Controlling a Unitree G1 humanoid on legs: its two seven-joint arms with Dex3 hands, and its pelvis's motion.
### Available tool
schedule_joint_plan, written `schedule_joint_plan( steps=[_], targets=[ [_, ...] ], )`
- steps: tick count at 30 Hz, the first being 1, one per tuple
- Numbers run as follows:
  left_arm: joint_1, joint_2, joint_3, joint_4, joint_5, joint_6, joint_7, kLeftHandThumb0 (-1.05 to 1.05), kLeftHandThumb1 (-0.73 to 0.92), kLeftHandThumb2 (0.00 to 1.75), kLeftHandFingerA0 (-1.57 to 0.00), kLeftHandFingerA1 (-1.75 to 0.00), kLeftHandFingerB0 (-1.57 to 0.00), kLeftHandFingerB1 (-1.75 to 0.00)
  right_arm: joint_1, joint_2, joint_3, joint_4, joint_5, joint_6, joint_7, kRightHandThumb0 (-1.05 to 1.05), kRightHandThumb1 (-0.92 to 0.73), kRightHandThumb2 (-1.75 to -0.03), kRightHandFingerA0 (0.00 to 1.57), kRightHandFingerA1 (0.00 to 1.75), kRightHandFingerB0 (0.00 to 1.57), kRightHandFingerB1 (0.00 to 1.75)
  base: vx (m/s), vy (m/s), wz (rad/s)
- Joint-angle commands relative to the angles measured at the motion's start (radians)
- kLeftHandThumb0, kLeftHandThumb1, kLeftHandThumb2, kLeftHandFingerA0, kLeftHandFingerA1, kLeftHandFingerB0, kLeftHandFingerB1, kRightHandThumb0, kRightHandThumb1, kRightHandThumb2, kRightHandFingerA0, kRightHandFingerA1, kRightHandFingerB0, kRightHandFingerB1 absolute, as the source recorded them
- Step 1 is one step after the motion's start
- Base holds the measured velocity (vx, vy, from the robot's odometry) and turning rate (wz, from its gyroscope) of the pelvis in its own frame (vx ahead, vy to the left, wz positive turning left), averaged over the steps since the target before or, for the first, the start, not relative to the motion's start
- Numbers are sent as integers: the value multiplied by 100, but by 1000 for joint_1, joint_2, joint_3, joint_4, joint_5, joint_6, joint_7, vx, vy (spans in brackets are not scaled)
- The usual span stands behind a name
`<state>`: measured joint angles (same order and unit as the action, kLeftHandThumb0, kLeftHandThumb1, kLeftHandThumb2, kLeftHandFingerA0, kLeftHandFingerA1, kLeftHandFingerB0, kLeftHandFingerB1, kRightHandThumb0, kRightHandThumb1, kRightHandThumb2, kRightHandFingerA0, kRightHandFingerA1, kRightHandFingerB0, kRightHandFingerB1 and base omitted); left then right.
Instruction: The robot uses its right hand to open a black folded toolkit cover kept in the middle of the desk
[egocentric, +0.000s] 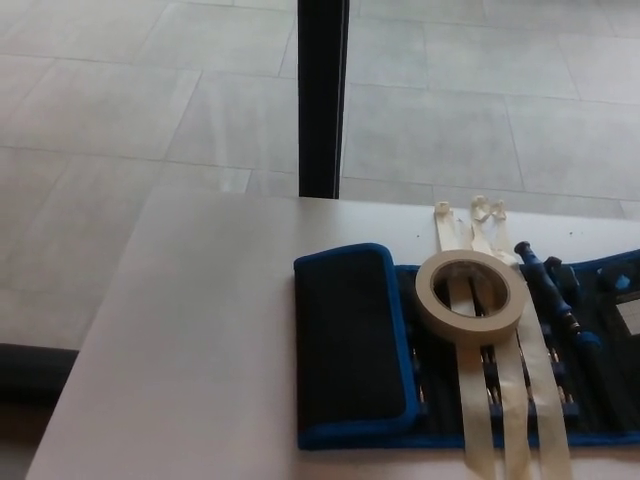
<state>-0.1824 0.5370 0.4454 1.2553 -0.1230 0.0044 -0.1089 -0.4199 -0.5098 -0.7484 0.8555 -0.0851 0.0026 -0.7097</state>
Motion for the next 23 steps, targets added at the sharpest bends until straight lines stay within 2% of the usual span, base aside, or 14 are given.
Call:
schedule_joint_plan(
  steps=[1,3,4,6,9,12,13,14,15,17,18,19,20,23],
  targets=[
    [17,41,15,5,-25,-1,-1,-70,79,63,-52,-64,-42,-46,58,-299,-151,101,245,205,410,-46,-46,-102,113,114,86,104,0,0,0],
    [16,40,5,6,-16,2,-2,-71,80,64,-51,-62,-41,-45,82,-259,-235,151,319,178,397,-39,-50,-102,118,119,82,97,0,0,0],
    [16,38,6,6,-17,1,-1,-70,79,63,-51,-62,-41,-46,91,-236,-248,157,327,167,384,-43,-61,-87,111,125,71,99,0,0,0],
    [16,37,8,6,-19,0,0,-70,79,63,-51,-62,-41,-46,105,-201,-268,166,340,149,364,-43,-61,-87,111,125,71,99,0,0,0],
    [20,27,9,6,-22,-3,-3,-71,79,63,-52,-64,-42,-47,134,-114,-353,182,409,120,337,-31,-51,-96,91,118,82,101,0,0,0],
    [14,24,13,13,-25,1,2,-70,78,63,-52,-60,-40,-46,146,4,-405,179,449,66,275,-44,-67,-83,89,133,79,98,0,0,0],
    [17,21,15,14,-26,-6,-1,-70,78,62,-51,-60,-39,-45,142,11,-422,191,461,58,272,-46,-70,-81,82,124,75,98,0,0,0],
    [19,23,17,15,-27,-6,-1,-68,61,100,-48,-67,-34,-56,139,27,-436,196,470,46,264,-45,-67,-78,86,121,71,103,0,0,0],
    [20,26,14,12,-25,-3,1,-69,79,64,-53,-62,-40,-47,143,34,-436,196,467,43,268,-44,-61,-80,90,124,75,101,0,0,0],
    [24,26,14,1,-25,1,4,-70,78,64,-53,-64,-39,-47,160,34,-428,206,452,28,291,-46,-67,-80,93,126,80,107,0,0,0],
    [28,26,13,-2,-25,-5,-1,-70,79,64,-52,-63,-39,-46,168,28,-413,225,434,25,306,-49,-69,-81,100,147,92,103,0,0,0],
    [26,25,17,-2,-29,1,2,-68,61,101,-49,-67,-34,-56,169,30,-417,233,441,14,322,-50,-71,-75,94,136,89,104,0,0,0],
    [28,23,17,-2,-29,3,3,-70,78,63,-52,-63,-41,-46,175,34,-424,233,449,0,329,-48,-72,-76,96,137,85,111,0,0,0],
    [36,22,8,-3,-21,4,3,-71,78,62,-53,-63,-43,-47,201,63,-420,193,460,-7,355,-51,-68,-73,101,133,80,115,0,0,0]
  ],
)
